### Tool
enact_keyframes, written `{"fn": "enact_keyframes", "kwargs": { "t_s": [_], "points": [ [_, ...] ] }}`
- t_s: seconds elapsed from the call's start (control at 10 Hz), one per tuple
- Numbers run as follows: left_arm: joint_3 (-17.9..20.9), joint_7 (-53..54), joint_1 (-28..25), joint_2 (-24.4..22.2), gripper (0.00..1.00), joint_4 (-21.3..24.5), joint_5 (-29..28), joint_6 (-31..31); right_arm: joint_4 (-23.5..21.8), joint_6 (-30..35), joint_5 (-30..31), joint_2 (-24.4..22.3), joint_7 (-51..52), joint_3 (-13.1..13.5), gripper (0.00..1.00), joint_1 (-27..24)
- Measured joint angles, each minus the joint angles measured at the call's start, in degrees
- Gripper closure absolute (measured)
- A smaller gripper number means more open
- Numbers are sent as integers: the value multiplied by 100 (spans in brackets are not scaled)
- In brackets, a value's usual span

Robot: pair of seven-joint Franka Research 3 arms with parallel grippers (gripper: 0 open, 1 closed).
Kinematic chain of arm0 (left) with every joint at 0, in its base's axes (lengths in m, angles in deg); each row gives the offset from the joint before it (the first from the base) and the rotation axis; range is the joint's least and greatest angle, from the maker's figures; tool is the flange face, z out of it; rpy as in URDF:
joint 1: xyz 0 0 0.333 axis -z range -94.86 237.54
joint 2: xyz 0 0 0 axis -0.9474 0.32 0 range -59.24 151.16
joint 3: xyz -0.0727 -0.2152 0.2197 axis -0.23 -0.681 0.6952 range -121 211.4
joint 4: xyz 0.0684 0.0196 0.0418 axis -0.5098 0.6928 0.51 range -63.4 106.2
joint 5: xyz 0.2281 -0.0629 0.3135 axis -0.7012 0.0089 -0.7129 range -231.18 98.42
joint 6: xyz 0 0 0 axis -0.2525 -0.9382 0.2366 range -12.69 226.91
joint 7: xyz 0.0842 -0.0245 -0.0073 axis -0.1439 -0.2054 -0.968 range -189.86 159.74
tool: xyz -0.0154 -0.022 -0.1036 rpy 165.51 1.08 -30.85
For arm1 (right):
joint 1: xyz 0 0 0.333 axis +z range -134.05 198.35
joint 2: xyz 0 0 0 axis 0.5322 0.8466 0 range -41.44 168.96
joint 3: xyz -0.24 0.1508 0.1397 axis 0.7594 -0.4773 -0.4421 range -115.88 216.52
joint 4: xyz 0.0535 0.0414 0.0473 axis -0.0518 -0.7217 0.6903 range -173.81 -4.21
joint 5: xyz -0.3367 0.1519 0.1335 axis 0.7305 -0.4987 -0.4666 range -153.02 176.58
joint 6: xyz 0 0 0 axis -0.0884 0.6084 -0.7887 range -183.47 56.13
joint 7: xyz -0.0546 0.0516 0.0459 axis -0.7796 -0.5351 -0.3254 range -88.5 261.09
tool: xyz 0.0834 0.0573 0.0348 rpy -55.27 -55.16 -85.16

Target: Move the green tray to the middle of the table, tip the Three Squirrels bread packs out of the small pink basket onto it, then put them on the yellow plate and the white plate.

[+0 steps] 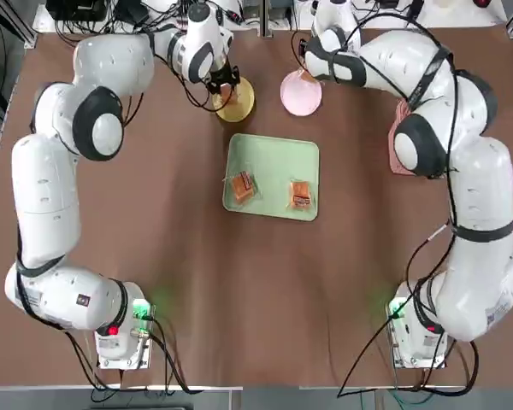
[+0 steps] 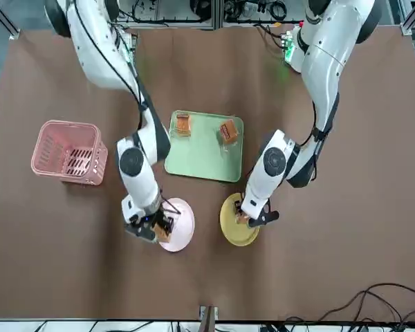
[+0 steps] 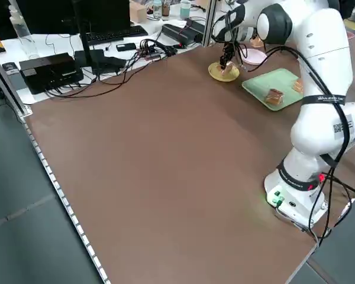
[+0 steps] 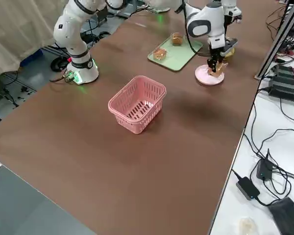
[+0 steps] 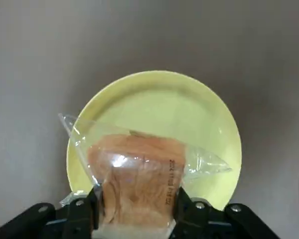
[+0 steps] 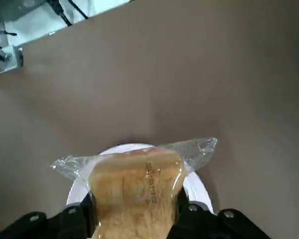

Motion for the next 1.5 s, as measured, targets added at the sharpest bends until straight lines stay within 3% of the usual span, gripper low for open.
{"fn": "enact_keyframes", "kwargs": {
  "t_s": [0.2,0.6,0.8,0.9,1.0,1.1,1.3,1.5],
  "points": [
    [20,0,19,96,49,-77,-4,27,135,31,0,184,24,-44,40,42],
    [233,0,221,288,47,-300,-9,66,154,258,0,297,67,-76,50,173],
    [237,0,228,315,20,-353,-10,67,160,258,0,351,79,-80,50,228],
    [238,0,228,314,7,-375,-10,67,161,258,0,355,79,-81,48,267],
    [238,0,227,314,0,-400,-10,65,169,258,0,355,79,-81,38,283],
    [239,0,222,306,0,-429,-12,58,193,289,0,354,80,-80,24,284],
    [233,22,198,133,0,-517,-27,-523,238,468,0,353,81,-71,22,278],
    [162,41,206,-362,0,-377,-30,-1177,242,517,0,340,82,-63,20,264]
  ]
}}
